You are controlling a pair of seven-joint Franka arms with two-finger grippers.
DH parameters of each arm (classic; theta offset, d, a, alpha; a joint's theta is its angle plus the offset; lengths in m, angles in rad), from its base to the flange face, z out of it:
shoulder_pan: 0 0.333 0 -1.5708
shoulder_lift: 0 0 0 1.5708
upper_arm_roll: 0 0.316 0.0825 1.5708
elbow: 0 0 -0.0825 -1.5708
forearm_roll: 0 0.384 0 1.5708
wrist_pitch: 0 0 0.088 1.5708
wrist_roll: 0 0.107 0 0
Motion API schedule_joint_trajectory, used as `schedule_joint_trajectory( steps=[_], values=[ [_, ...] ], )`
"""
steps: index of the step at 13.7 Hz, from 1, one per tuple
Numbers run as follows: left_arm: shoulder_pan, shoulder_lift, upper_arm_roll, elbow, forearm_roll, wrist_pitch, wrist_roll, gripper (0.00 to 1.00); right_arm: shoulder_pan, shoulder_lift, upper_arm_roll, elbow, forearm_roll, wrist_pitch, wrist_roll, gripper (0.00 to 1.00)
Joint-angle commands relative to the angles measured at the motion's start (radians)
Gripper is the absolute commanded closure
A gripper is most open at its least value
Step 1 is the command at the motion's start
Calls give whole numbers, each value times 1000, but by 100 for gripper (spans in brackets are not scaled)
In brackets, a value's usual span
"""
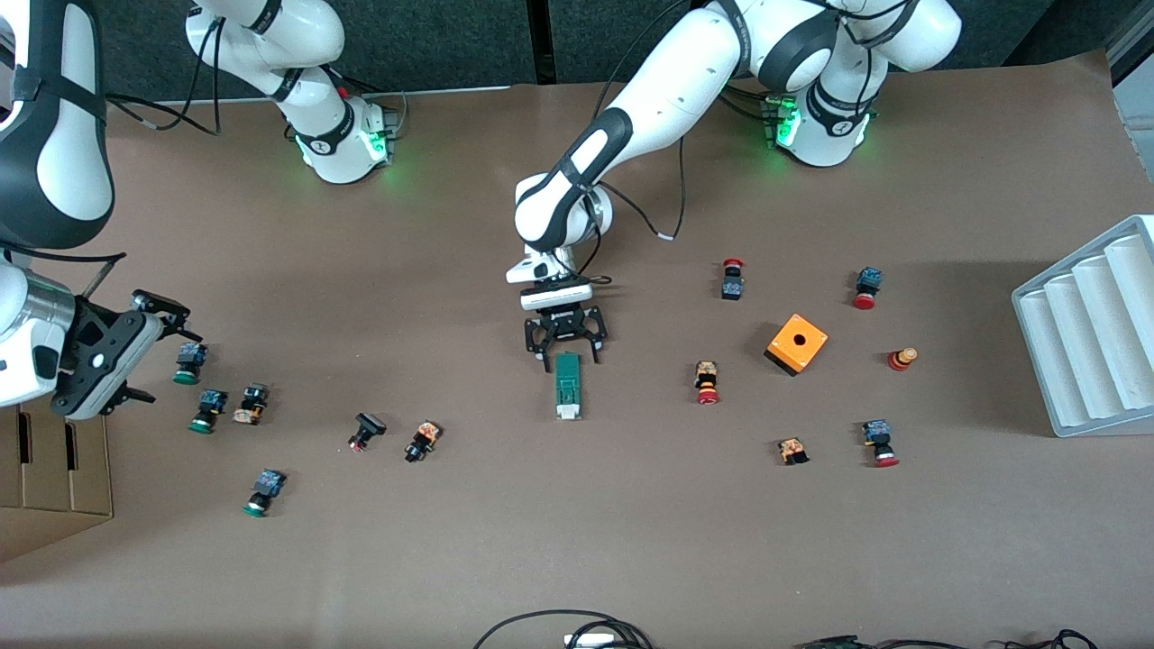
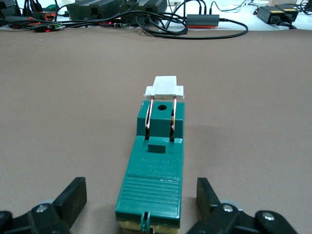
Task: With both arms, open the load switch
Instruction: 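Lower the left gripper and grasp the green switch base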
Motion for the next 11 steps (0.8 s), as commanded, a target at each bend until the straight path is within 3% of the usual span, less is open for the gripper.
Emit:
schedule_joint_trajectory(
  steps=[1, 6, 11],
  values=[
    [-21, 38, 10, 43, 19, -26, -27, 1, 16, 28, -3, 30, 9, 40, -148, 1],
    [-56, 47, 12, 65, 16, -78, -82, 2, 131, 37, -3, 30, 9, 81, -168, 1],
    [-96, 67, 15, 59, 38, -129, -150, 5, 162, 61, -3, 30, 12, 100, -173, 1]
  ],
)
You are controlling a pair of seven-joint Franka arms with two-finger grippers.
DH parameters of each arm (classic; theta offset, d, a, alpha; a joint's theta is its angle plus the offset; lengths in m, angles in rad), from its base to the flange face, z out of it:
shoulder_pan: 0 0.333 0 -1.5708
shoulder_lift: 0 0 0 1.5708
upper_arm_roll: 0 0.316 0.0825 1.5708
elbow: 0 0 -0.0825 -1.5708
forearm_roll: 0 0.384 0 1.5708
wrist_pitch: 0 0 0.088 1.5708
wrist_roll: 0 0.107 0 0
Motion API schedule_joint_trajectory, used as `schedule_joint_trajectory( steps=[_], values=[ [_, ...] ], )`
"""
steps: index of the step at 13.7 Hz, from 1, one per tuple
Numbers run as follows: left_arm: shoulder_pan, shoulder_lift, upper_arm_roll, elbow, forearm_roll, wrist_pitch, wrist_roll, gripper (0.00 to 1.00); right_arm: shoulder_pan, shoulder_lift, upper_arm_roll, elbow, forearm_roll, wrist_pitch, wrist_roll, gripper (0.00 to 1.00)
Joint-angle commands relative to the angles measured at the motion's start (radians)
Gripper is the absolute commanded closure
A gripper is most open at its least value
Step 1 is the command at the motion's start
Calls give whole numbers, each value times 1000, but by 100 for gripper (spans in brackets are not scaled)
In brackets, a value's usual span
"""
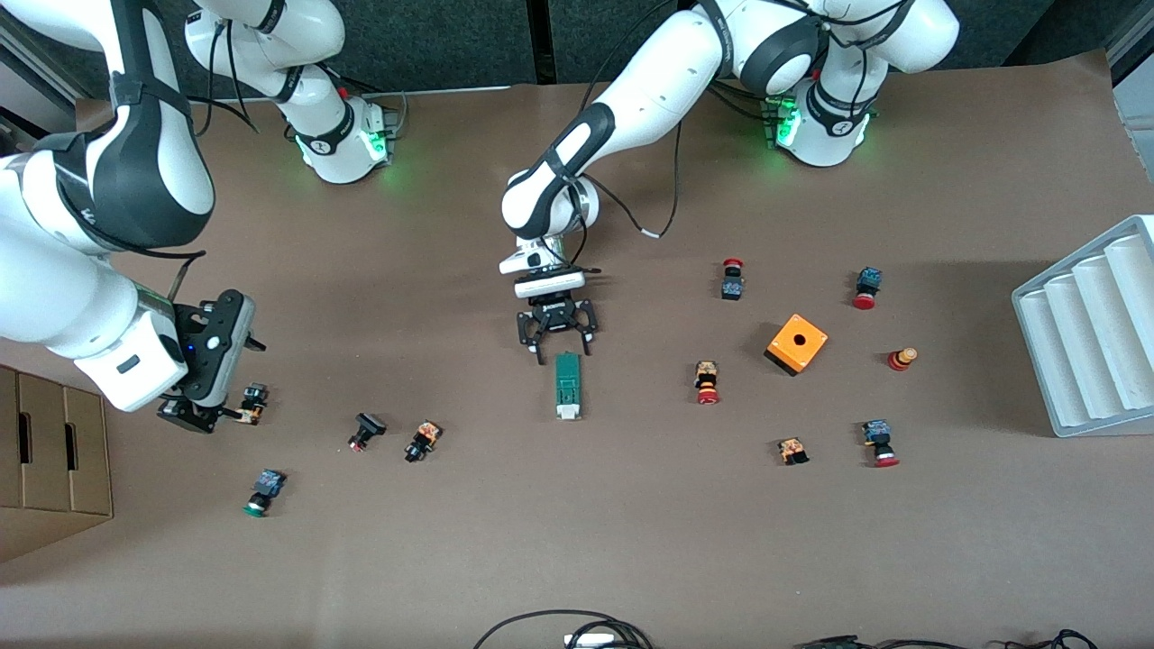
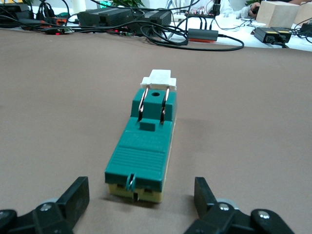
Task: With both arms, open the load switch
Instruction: 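Lower the left gripper and grasp the green switch base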
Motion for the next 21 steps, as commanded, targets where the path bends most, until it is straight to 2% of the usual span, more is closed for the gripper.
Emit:
schedule_joint_trajectory(
  steps=[1, 5, 9, 13, 16, 18, 21],
  values=[
    [-31, 21, 14, 20, 20, -26, -45, 5, 26, 28, -6, 29, 13, 26, -20, 1],
    [-32, 50, 16, 22, 71, -54, -86, 6, 72, 74, -6, 29, 15, 110, -10, 1],
    [-32, 53, 16, 17, 91, -78, -102, 13, 140, 122, -8, 29, 16, 159, 15, 1],
    [-32, 53, 16, 17, 91, -80, -102, 32, 183, 160, -8, 29, 27, 254, 74, 1],
    [-32, 53, 16, 17, 91, -80, -102, 54, 223, 202, -8, 29, 32, 303, 107, 1],
    [-31, 53, 16, 17, 91, -80, -102, 61, 256, 223, -9, 29, 32, 336, 107, 1],
    [-32, 53, 16, 20, 91, -80, -100, 61, 299, 254, -8, 29, 32, 340, 134, 1]
  ],
)
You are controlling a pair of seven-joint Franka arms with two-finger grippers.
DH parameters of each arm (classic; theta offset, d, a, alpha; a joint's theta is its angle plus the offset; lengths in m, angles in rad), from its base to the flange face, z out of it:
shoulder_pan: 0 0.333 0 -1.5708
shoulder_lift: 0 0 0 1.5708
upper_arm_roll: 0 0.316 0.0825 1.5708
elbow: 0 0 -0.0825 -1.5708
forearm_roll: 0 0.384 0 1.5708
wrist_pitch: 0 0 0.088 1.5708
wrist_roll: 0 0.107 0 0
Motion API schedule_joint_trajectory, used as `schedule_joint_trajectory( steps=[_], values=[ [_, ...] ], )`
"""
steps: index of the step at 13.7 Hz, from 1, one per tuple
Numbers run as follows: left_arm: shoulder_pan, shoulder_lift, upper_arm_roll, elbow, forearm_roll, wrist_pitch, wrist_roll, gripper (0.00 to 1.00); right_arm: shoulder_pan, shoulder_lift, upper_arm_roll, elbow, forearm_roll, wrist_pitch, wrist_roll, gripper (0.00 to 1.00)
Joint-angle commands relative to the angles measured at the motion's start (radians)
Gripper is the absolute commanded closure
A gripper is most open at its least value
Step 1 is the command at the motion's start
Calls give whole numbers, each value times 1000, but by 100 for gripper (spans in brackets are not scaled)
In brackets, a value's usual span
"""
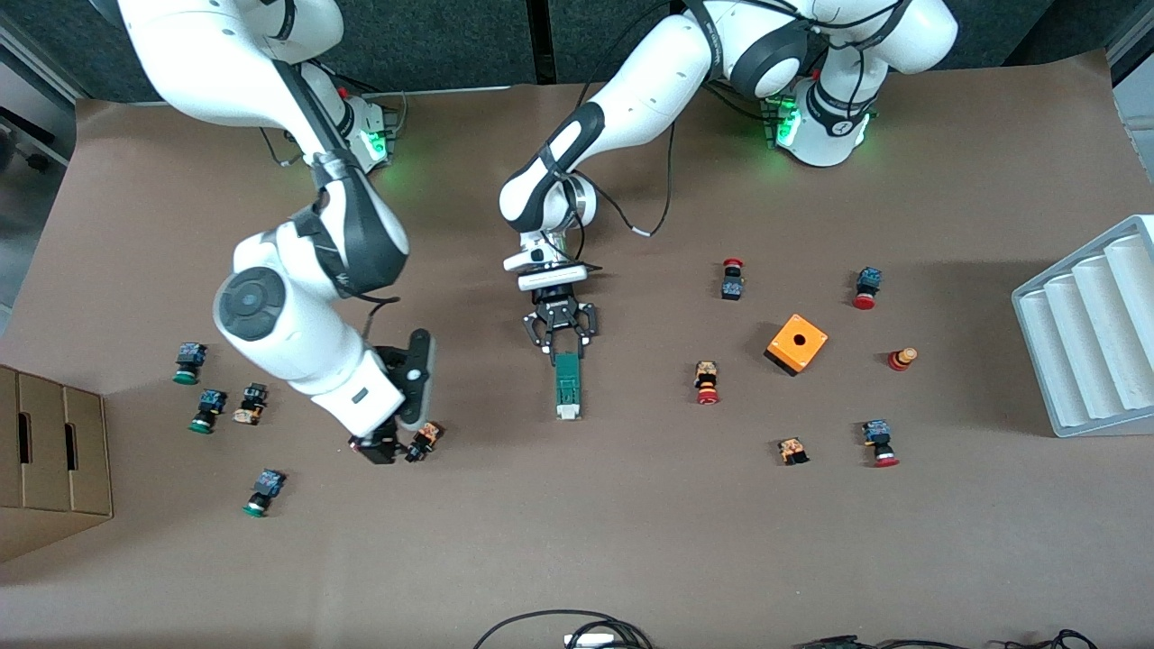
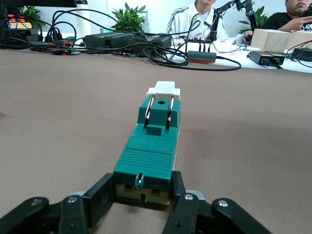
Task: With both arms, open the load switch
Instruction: 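Bring the right gripper over the white lever handle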
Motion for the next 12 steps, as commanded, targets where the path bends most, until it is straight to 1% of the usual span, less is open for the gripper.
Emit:
schedule_joint_trajectory(
  steps=[1, 3, 6, 9, 12],
  values=[
    [-6, 22, 11, 20, 15, 9, -22, 61, 36, 42, -9, 26, 27, 15, 28, 1],
    [-4, 22, 11, 20, 15, 9, -19, 61, 71, 56, -11, 26, 32, 15, 60, 1],
    [-4, 22, 11, 20, 16, 9, -17, 61, 120, 85, -12, 26, 32, 21, 173, 1],
    [-4, 23, 11, 20, 16, 9, -17, 61, 180, 119, -23, 42, 30, 60, 194, 1],
    [-4, 23, 11, 20, 16, 9, -16, 61, 260, 173, -69, 91, 30, 61, 195, 1]
  ],
)
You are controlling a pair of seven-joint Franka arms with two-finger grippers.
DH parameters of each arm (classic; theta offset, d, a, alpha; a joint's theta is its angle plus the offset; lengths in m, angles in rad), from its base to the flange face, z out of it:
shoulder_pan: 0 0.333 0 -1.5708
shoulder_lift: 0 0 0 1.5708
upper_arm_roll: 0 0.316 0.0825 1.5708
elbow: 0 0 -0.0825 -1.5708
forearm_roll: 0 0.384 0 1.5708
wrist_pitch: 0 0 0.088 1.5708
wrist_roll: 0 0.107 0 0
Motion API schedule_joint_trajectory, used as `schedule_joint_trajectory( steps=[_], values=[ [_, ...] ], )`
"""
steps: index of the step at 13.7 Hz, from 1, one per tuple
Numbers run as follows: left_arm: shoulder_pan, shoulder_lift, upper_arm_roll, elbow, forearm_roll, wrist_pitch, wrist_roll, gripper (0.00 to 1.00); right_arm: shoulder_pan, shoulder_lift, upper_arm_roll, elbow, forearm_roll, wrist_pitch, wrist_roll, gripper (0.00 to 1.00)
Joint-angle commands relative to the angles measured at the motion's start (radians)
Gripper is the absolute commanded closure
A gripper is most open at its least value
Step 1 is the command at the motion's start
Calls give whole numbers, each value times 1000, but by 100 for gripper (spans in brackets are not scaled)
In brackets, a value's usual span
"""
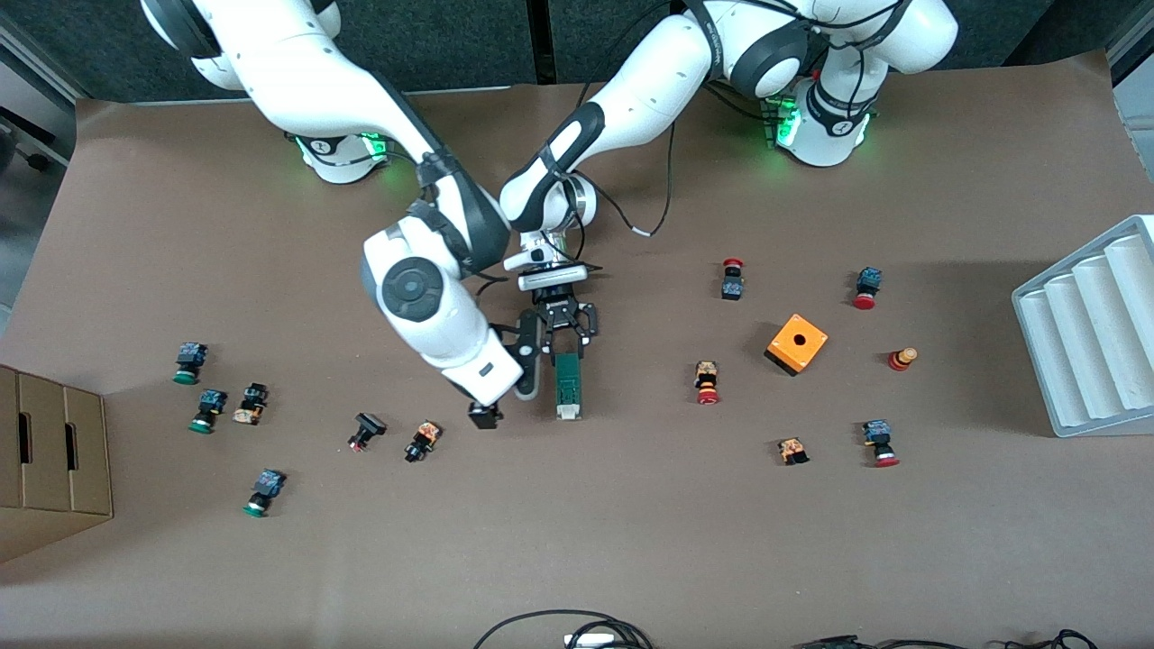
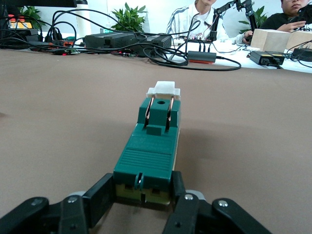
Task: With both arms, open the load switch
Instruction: 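Bring the right gripper over the white lever handle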
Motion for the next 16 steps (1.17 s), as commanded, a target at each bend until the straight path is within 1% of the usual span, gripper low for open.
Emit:
schedule_joint_trajectory(
  steps=[1, 4, 6, 9, 13, 16],
  values=[
    [-4, 23, 11, 20, 16, 9, -17, 61, 63, 78, -52, 93, 26, 12, 18, 1],
    [-4, 23, 11, 20, 16, 9, -17, 61, 103, 121, -68, 139, 26, 28, 118, 1],
    [-4, 23, 11, 20, 16, 9, -16, 60, 111, 149, -83, 156, 26, 58, 126, 1],
    [-4, 23, 11, 20, 16, 9, -17, 60, 112, 192, -83, 185, 26, 85, 130, 1],
    [-4, 23, 11, 20, 16, 9, -17, 60, 153, 221, -112, 190, 26, 120, 153, 1],
    [-4, 23, 11, 20, 16, 9, -16, 60, 167, 250, -114, 190, 26, 157, 181, 1]
  ],
)
